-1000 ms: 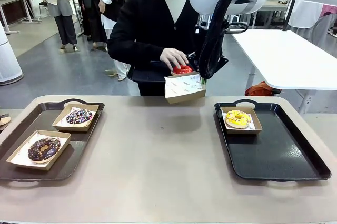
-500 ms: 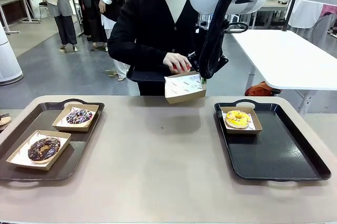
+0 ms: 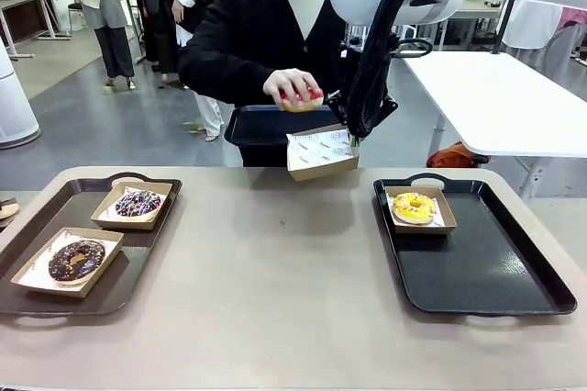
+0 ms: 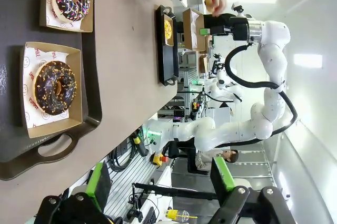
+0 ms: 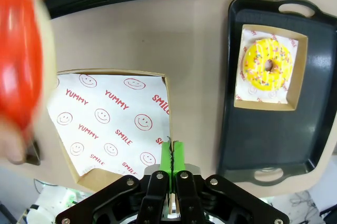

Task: Individually package the donuts and arrange them on the tray.
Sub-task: Place the picked Paper togo box on the Handle tray.

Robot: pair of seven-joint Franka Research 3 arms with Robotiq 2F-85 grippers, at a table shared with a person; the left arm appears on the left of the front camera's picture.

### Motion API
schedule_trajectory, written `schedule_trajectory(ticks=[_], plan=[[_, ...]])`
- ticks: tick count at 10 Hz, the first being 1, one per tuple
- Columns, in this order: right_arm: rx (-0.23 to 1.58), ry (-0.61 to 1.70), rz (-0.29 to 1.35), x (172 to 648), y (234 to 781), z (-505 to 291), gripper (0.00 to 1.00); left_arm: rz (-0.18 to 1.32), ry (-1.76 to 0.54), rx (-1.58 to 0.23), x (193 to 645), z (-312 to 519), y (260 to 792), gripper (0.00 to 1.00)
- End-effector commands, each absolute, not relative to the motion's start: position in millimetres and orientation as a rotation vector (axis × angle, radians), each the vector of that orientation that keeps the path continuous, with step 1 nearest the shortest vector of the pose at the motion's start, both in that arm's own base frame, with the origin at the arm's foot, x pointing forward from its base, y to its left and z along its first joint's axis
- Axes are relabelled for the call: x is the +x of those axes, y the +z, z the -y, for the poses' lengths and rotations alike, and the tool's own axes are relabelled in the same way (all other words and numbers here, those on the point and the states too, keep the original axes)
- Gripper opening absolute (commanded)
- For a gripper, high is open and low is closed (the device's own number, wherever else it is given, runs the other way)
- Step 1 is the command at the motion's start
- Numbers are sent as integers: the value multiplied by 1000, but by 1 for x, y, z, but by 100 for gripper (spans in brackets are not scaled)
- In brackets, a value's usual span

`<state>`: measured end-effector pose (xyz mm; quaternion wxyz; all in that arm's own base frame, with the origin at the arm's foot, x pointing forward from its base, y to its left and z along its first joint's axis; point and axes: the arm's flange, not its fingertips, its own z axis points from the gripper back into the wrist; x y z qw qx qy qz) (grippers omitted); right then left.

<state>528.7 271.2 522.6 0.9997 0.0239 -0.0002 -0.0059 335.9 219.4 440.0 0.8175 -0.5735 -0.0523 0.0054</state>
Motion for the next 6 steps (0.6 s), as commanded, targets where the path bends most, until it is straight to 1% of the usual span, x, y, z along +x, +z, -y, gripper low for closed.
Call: schedule_trajectory(ticks=[1, 6], plan=[[49, -5, 0, 523, 519, -266, 0, 113, 8, -1226, 335, -220, 441, 100], [49, -5, 0, 523, 519, -266, 0, 113, 8, -1226, 335, -220, 441, 100]])
